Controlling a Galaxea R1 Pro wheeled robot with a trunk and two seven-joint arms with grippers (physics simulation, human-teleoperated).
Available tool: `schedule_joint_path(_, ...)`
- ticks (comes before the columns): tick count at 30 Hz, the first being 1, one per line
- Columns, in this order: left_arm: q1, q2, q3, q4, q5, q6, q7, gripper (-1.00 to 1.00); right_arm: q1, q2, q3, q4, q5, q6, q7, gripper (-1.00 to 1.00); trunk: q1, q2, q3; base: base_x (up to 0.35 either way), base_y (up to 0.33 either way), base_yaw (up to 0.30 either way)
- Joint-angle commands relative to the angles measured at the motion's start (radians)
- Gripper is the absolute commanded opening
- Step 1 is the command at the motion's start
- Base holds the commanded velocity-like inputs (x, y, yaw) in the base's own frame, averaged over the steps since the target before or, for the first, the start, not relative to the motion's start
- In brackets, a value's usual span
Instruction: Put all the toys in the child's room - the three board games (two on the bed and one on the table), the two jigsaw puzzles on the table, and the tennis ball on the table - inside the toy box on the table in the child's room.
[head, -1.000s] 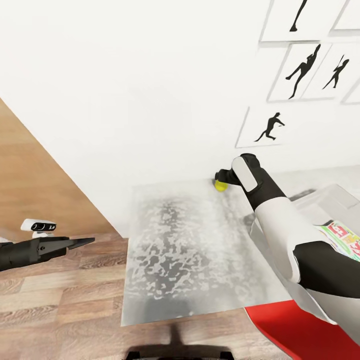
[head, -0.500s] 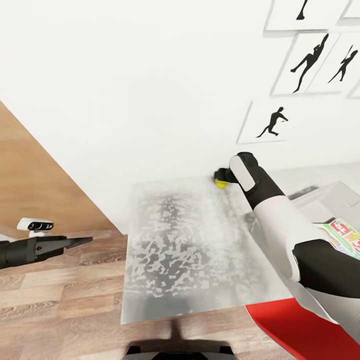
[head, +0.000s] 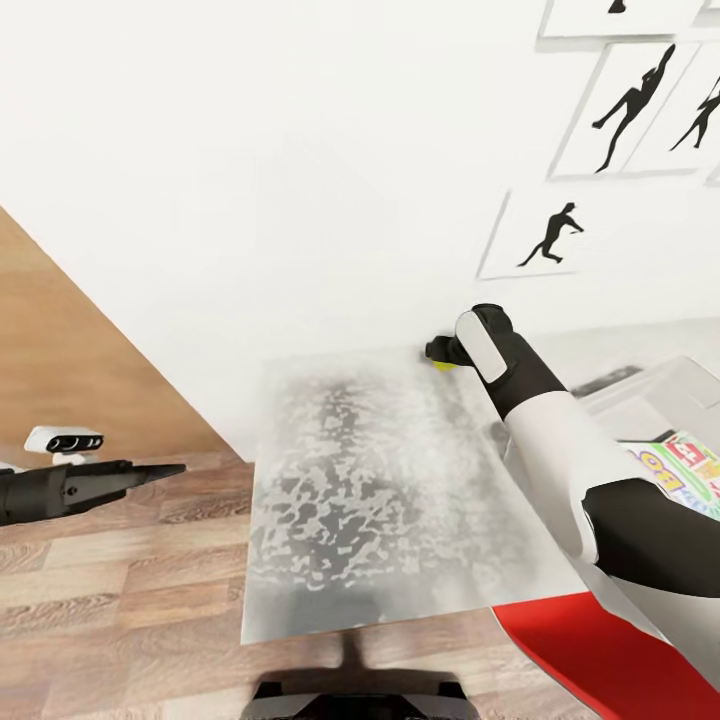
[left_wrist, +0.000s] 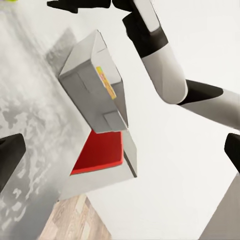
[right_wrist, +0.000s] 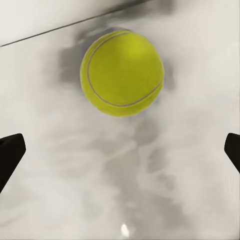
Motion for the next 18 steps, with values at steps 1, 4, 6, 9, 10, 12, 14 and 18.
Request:
schedule_joint_path(1,-0.016,0.000,0.000,-0.002,-0.002,0.011,-0.003,1.00,-0.001,0.000,0.003,-0.001,-0.010,0.002,-0.010,1.00,0.000,-0.002,-0.003,0.000,0.000,0.000)
schedule_joint_path(4,-0.057,-0.001,-0.003,-0.005,-0.006,0.011,-0.003,1.00,-0.001,0.000,0.003,-0.001,-0.010,0.001,-0.011,1.00,0.000,-0.002,-0.008,0.000,0.000,0.000)
schedule_joint_path(6,-0.069,-0.002,-0.006,-0.006,-0.007,0.011,-0.003,1.00,-0.002,0.001,0.003,-0.001,-0.010,0.000,-0.011,1.00,0.000,-0.002,-0.011,0.000,0.000,0.000)
schedule_joint_path(9,-0.076,-0.002,-0.011,-0.006,-0.008,0.011,-0.003,1.00,-0.002,0.001,0.003,-0.001,-0.010,0.000,-0.011,1.00,0.000,-0.002,-0.016,0.000,0.000,0.000)
schedule_joint_path(10,-0.077,-0.002,-0.012,-0.007,-0.008,0.011,-0.003,1.00,-0.002,0.001,0.003,-0.001,-0.010,0.001,-0.011,1.00,0.000,-0.002,-0.018,0.000,0.000,0.000)
schedule_joint_path(12,-0.078,-0.004,-0.016,-0.005,-0.008,0.011,-0.003,1.00,-0.002,0.001,0.003,-0.001,-0.010,0.000,-0.011,1.00,0.000,-0.002,-0.021,0.000,0.000,0.000)
schedule_joint_path(14,-0.075,-0.007,-0.023,0.003,-0.010,0.011,-0.003,1.00,-0.002,0.001,0.003,-0.001,-0.010,0.000,-0.011,1.00,0.000,-0.002,-0.024,0.000,0.000,0.000)
schedule_joint_path(18,-0.056,-0.013,-0.032,0.021,-0.012,0.006,-0.003,1.00,-0.002,0.001,0.003,-0.002,-0.010,0.000,-0.011,1.00,0.000,-0.002,-0.031,0.000,0.000,0.000)
